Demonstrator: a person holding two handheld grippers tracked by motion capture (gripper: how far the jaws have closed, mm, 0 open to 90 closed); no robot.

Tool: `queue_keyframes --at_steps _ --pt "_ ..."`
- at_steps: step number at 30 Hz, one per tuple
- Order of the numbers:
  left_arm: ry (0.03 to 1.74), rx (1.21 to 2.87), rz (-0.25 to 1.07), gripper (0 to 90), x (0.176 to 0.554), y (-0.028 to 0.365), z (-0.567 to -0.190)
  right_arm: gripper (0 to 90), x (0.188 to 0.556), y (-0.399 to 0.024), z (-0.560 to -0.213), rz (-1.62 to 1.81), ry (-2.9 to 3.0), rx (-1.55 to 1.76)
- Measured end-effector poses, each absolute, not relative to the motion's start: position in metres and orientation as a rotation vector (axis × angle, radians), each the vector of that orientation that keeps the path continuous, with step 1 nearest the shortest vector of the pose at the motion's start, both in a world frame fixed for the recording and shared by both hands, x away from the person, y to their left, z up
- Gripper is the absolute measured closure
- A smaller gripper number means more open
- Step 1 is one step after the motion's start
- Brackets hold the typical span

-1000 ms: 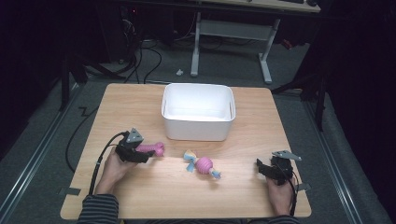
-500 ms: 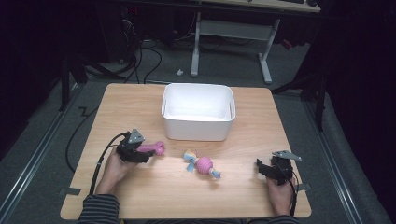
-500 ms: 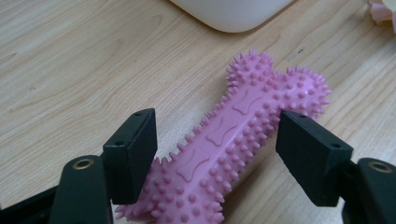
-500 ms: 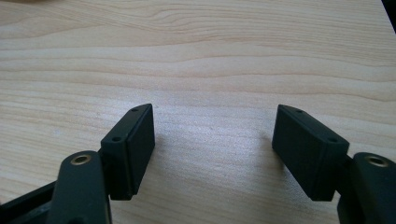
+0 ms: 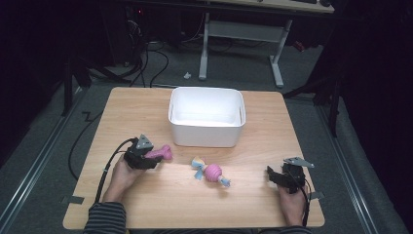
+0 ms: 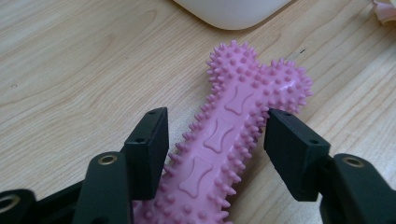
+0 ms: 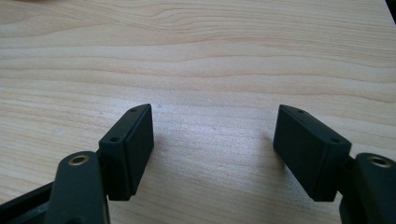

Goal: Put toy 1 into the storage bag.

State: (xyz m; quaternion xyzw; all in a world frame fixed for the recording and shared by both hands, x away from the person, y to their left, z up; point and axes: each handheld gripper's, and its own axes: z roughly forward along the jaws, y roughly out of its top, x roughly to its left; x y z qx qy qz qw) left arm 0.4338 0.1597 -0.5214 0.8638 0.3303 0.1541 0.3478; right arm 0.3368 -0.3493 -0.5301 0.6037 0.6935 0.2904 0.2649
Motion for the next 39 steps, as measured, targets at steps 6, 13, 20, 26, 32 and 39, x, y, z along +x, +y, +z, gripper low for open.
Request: queue_keyframes --at_steps 6,13,20,26,32,39 --pt "0.857 2.222 0.391 49.1 0.433 0.16 -0.522 28.9 0.337 -0.349 -0.53 0.785 1.875 1.632" --pt "0.846 2.216 0.382 57.9 0.432 0.161 -0.521 28.9 0.337 -0.349 -0.53 0.786 1.875 1.633" --pt "0.854 2.212 0.376 60.3 0.432 0.161 -0.52 28.9 0.337 -0.349 -0.53 0.785 1.874 1.632" --pt "0.868 2.196 0.352 60.6 0.433 0.163 -0.52 28.9 0.337 -0.349 -0.53 0.785 1.873 1.632" --pt "0.879 2.151 0.344 60.8 0.428 0.168 -0.517 28.9 0.337 -0.349 -0.53 0.786 1.877 1.629" --pt "0.876 2.134 0.345 61.0 0.419 0.172 -0.515 28.6 0.337 -0.349 -0.53 0.786 1.883 1.625"
